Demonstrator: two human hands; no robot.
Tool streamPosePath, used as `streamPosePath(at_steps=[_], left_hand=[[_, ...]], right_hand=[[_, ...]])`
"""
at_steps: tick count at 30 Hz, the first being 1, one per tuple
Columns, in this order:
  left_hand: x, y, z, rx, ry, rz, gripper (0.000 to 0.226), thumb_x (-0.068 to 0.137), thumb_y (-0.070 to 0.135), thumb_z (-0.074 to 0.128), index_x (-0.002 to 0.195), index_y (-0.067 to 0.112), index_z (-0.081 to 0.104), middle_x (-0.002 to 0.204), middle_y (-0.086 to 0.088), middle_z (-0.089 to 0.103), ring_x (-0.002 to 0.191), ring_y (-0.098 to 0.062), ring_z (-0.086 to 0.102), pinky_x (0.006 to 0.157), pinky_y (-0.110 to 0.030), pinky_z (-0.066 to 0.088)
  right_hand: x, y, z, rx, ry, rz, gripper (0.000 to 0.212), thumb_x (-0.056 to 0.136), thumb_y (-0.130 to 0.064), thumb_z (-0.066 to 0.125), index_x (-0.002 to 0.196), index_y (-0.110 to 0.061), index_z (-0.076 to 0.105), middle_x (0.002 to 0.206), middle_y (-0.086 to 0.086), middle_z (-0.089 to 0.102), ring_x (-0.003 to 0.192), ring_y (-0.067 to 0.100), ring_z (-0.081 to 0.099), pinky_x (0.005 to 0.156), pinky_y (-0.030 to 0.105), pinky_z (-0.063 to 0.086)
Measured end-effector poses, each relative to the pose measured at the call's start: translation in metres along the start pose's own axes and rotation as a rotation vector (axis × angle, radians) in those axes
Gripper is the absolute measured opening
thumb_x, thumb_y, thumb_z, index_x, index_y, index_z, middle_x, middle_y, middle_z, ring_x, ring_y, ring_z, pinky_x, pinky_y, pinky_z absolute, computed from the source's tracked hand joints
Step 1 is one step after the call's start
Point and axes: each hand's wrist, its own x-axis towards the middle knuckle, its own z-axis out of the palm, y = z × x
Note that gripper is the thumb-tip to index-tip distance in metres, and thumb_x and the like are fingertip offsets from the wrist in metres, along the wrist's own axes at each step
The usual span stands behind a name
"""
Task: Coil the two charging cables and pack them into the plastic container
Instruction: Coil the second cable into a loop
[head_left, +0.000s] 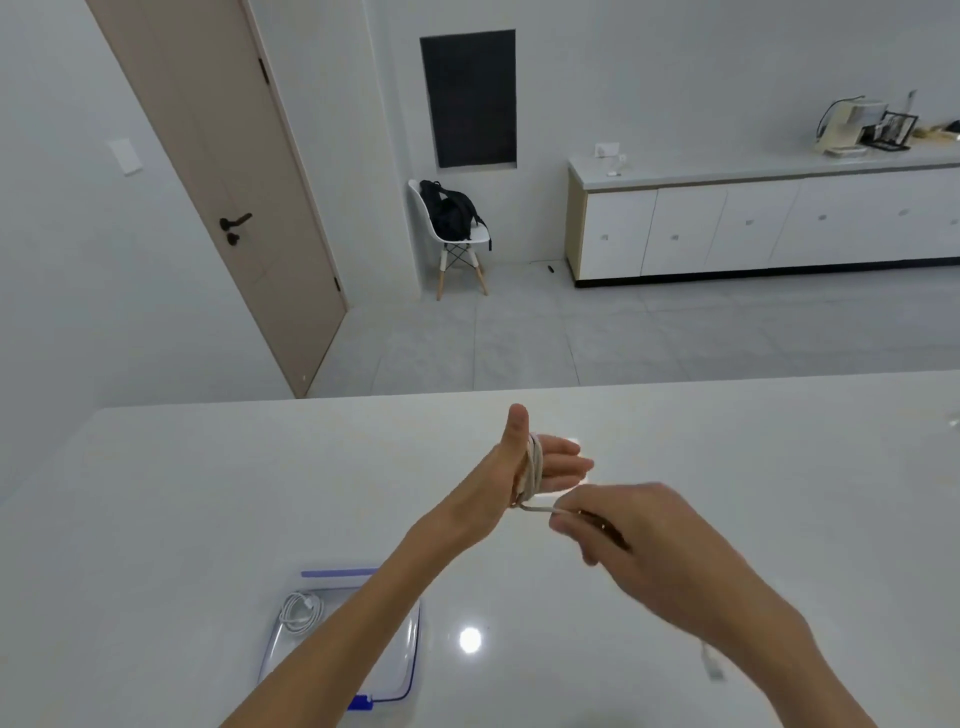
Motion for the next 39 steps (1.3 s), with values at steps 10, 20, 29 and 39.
streamPosePath(at_steps=[10,20,29,39], left_hand=[[-0.039,0.043,0.026,-0.089,-0.187,0.161,0.06,0.103,0.045,0.025,0.101,-0.003,0.062,0.091,-0.025,0.07,0.08,-0.034,0.068,0.081,-0.033,0.053],[-0.021,-0.005,-0.03,-0.073,0.333,0.174,0.055,0.103,0.039,0.028,0.111,-0.007,0.058,0.099,-0.019,0.074,0.093,-0.033,0.071,0.091,-0.037,0.052],[-0.055,-0.01,0.033,0.045,-0.17,0.032,0.098,0.083,0.078,0.012,0.085,-0.007,0.062,0.076,-0.026,0.071,0.061,-0.03,0.065,0.072,-0.032,0.056],[-0.052,-0.01,0.011,-0.163,-0.046,-0.149,0.063,0.094,0.06,0.042,0.063,0.008,0.059,0.045,-0.006,0.059,0.048,-0.025,0.053,0.105,-0.058,0.042]], right_hand=[[0.054,0.028,0.024,0.886,0.177,0.014,0.022,0.084,-0.03,0.06,0.079,-0.009,0.066,0.067,0.009,0.063,0.061,0.026,0.058,0.053,0.039,0.05],[-0.016,-0.017,0.074,0.584,-0.106,0.162,0.019,0.102,-0.028,0.047,0.11,-0.034,0.063,0.062,-0.009,0.059,0.049,0.005,0.049,0.051,0.016,0.041],[0.019,0.024,0.036,0.756,0.186,-0.022,0.016,0.093,-0.018,0.062,0.092,-0.014,0.078,0.105,-0.007,0.074,0.102,0.015,0.069,0.085,0.025,0.054],[0.001,0.006,0.066,1.13,-0.025,0.146,0.026,0.102,-0.012,0.044,0.109,-0.001,0.067,0.078,0.01,0.071,0.077,0.026,0.069,0.083,0.038,0.056]])
